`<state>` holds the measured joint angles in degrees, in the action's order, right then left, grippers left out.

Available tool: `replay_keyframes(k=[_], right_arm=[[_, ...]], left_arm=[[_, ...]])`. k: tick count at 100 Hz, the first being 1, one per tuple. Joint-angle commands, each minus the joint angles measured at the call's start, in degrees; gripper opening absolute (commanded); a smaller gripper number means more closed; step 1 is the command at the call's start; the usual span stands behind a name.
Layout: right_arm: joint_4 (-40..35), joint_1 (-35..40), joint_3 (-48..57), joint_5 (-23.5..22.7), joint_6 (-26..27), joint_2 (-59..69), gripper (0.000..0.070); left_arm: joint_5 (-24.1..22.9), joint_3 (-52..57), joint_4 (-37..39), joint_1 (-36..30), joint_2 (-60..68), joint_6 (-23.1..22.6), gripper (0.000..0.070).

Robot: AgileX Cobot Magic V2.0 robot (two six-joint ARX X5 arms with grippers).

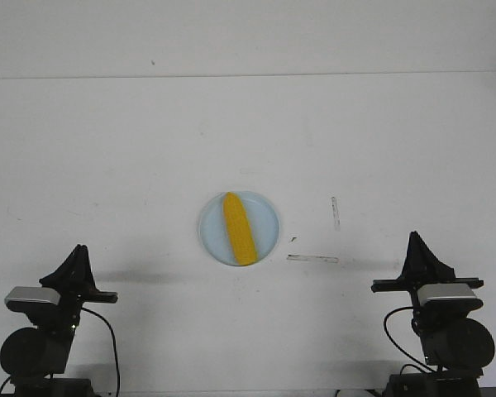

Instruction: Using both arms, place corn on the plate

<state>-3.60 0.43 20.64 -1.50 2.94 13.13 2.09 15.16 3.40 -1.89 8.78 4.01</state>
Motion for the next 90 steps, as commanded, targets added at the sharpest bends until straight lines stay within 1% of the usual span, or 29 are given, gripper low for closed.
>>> replay_keyframes(k=[1, 20, 38, 90], right_arm=[[0.59, -0.02, 0.22, -0.02, -0.22, -0.07, 0.0010], [0.59, -0.02, 0.22, -0.02, -0.24, -0.07, 0.0010], [0.61, -0.02, 0.24, 0.00, -0.22, -0.07, 0.0010], [0.59, -0.02, 0.24, -0.02, -0.24, -0.07, 0.0010]], left_arm=[[0.24, -1.64, 1.01, 0.07, -1.68, 0.35, 0.0001], [-0.70, -9.20, 1.01, 0.09, -8.76, 0.37, 0.0001], [-0.98, -14.51, 5.09, 0.17, -8.61, 0.35, 0.0001], [-0.92, -14.43, 4.33, 0.17, -8.61, 0.37, 0.0001]])
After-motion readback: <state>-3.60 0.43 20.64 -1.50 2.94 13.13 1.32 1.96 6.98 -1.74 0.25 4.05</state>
